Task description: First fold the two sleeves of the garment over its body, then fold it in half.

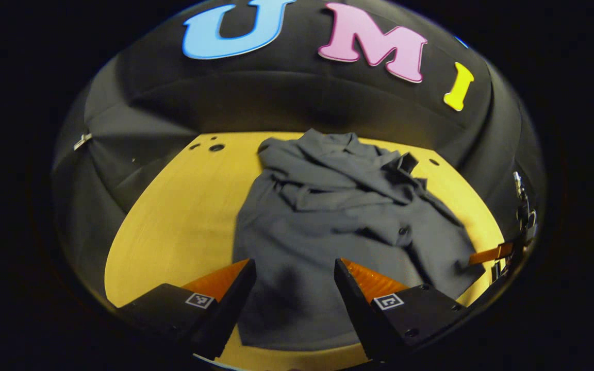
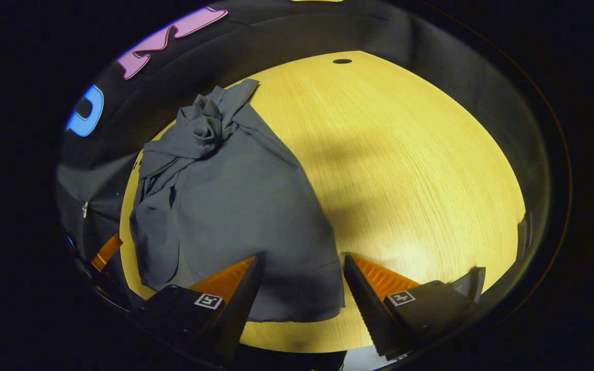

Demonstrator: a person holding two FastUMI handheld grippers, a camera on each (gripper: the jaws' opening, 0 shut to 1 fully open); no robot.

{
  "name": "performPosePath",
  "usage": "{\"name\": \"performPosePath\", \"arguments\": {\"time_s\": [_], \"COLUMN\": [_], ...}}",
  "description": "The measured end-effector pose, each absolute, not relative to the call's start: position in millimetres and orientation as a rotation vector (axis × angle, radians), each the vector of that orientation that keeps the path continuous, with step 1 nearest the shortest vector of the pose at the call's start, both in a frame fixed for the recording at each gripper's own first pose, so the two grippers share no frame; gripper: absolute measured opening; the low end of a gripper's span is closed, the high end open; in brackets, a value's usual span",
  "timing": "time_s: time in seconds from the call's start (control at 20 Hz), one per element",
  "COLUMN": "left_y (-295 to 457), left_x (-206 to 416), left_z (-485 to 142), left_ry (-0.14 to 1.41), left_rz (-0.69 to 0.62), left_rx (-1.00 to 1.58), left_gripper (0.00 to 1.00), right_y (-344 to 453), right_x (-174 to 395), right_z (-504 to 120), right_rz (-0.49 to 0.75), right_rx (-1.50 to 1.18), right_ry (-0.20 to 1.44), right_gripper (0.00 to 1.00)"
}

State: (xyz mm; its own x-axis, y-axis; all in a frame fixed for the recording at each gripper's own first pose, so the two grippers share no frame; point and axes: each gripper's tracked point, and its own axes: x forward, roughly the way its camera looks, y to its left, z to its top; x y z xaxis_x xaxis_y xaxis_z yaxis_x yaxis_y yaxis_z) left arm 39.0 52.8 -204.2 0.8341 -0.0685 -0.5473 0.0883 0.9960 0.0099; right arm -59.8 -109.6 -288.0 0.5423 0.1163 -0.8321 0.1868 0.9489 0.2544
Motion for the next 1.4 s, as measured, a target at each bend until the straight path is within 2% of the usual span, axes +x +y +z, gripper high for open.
{"name": "performPosePath", "arguments": {"time_s": [0.25,0.5,0.55,0.6,0.65,1.05,1.2,1.3,1.4], "left_y": [92,87,86,82,80,75,68,60,58], "left_x": [-4,-26,-27,-27,-27,-13,-7,-10,-11], "left_z": [-237,-259,-261,-262,-264,-282,-288,-287,-288], "left_ry": [0.642,0.688,0.687,0.686,0.688,0.729,0.73,0.731,0.738], "left_rz": [-0.027,-0.091,-0.111,-0.126,-0.133,-0.097,-0.137,-0.161,-0.176], "left_rx": [-0.039,-0.033,-0.03,-0.028,-0.023,0.059,0.163,0.173,0.179], "left_gripper": [0.96,0.96,0.96,0.92,0.96,0.96,0.97,0.9,0.76], "right_y": [-66,-27,-23,-20,-20,-21,-21,-17,-12], "right_x": [-62,-65,-66,-67,-68,-69,-70,-67,-64], "right_z": [-287,-293,-294,-295,-296,-303,-304,-303,-304], "right_rz": [0.005,0.042,0.043,0.041,0.036,-0.008,-0.02,-0.01,-0.02], "right_rx": [0.276,0.197,0.177,0.156,0.13,-0.014,-0.001,0.001,0.022], "right_ry": [1.016,1.021,1.019,1.018,1.012,0.985,0.987,0.988,0.977], "right_gripper": [0.99,0.99,0.99,0.99,0.99,0.99,0.94,0.92,0.42]}}
